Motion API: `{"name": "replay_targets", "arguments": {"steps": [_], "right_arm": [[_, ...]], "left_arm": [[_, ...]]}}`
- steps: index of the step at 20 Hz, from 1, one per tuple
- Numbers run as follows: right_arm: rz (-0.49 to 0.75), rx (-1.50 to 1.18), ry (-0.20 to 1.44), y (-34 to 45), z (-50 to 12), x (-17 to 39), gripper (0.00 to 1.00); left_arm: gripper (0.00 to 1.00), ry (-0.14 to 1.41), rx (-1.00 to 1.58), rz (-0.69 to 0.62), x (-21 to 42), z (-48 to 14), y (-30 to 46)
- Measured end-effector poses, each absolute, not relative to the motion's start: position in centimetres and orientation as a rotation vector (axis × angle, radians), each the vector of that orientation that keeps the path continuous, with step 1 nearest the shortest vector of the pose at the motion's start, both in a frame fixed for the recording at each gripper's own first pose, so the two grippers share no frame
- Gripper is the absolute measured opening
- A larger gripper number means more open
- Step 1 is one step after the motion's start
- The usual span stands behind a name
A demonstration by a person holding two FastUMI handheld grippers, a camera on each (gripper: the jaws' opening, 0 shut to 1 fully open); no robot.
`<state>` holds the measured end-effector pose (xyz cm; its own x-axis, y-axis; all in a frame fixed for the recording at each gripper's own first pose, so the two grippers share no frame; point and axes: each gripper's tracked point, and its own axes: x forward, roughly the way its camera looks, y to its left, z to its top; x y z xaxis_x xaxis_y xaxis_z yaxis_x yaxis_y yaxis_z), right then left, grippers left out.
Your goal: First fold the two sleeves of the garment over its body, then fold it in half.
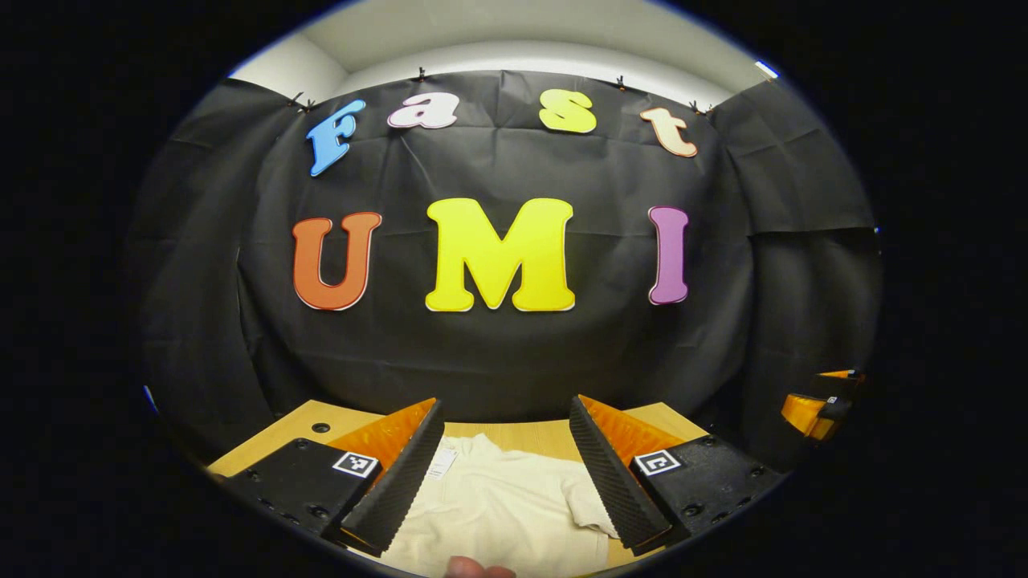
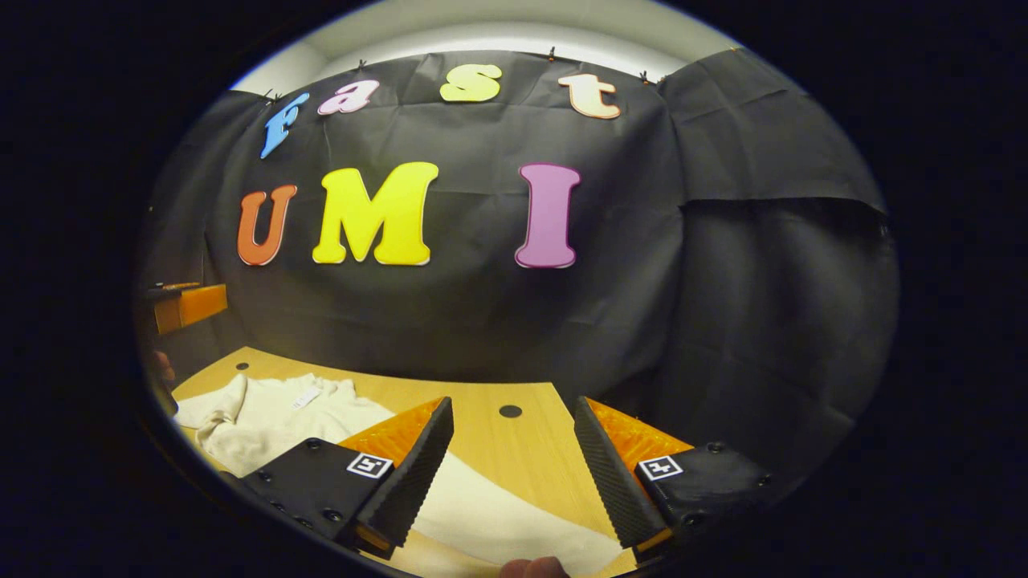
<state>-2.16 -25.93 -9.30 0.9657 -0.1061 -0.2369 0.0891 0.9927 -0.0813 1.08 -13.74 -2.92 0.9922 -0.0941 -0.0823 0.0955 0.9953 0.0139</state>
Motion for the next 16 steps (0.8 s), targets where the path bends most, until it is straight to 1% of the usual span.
{"name": "replay_targets", "arguments": {"steps": [2,7,12,16], "right_arm": [[-0.103,-0.081,0.293,-27.8,-11.5,-3.0,0.95],[-0.099,-0.075,0.497,-31.6,-18.9,-5.8,0.95],[-0.110,-0.101,0.650,-35.1,-25.4,-8.6,0.95],[-0.091,-0.096,0.769,-36.3,-30.6,-10.3,0.96]], "left_arm": [[0.99,0.082,0.028,-0.110,1.2,-3.1,-14.7],[1.00,0.130,0.026,-0.129,1.6,-4.8,-16.7],[1.00,0.167,0.054,-0.124,1.4,-5.5,-17.1],[0.99,0.186,0.069,-0.122,1.4,-5.8,-17.4]]}}
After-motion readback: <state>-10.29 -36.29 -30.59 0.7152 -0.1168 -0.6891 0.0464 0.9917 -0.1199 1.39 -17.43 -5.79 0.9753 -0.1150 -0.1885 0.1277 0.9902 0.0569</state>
